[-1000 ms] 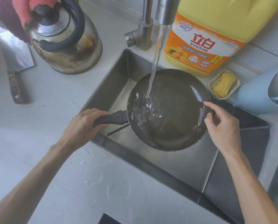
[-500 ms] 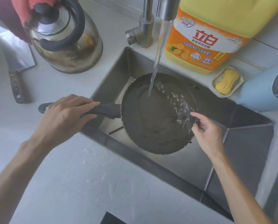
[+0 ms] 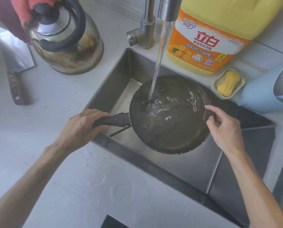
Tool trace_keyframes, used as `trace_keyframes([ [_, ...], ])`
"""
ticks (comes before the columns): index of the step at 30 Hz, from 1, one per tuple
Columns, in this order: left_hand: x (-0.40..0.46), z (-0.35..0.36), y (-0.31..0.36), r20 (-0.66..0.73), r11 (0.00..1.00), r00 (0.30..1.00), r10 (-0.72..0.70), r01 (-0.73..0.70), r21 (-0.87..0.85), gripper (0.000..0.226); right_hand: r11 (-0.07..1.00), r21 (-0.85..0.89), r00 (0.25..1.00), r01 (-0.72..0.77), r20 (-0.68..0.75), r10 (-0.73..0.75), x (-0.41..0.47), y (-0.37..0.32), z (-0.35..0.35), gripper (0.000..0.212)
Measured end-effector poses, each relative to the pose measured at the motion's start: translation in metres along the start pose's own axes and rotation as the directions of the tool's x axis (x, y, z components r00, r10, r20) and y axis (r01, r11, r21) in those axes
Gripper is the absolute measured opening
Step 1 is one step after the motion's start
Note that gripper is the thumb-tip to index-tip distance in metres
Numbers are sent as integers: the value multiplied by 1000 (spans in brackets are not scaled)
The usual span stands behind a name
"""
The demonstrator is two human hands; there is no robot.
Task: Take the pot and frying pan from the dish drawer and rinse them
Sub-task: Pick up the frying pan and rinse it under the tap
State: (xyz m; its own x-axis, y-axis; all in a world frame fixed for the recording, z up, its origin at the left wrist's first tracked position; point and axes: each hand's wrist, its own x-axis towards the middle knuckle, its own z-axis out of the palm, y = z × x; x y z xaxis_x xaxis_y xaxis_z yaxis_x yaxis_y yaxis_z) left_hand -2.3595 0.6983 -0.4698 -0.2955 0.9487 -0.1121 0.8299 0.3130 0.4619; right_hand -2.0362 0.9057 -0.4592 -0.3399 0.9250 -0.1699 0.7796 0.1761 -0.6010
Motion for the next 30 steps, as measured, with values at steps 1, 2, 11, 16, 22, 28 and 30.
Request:
trace_keyframes([
  [1,0,1,-1,-9,1000,1000,-4,4,4,32,1000,-1,1000,18,-21,-18,2,0,0,37],
  [2,0,1,0,-27,1000,1000,-4,4,7,31,1000,5,999,30,-39,-30,3,1,1,37],
  [11,4,-38,3,-169,947,951,260,-216,237,29,985,158,997,-70,-16,73,-9,9,31,44],
  [16,5,-51,7,-121,915,938,325,-280,290,31,970,218,994,-104,50,95,-12,12,37,44],
  [22,3,-26,0,-55,970,974,218,-210,118,34,981,132,987,-145,88,134,-13,19,21,37],
  [28,2,5,-2,13,985,986,168,-168,47,31,995,83,998,-62,7,62,-13,18,3,35],
  [30,3,8,-5,38,987,987,156,-158,41,35,996,90,999,-30,-23,32,-11,17,1,35],
])
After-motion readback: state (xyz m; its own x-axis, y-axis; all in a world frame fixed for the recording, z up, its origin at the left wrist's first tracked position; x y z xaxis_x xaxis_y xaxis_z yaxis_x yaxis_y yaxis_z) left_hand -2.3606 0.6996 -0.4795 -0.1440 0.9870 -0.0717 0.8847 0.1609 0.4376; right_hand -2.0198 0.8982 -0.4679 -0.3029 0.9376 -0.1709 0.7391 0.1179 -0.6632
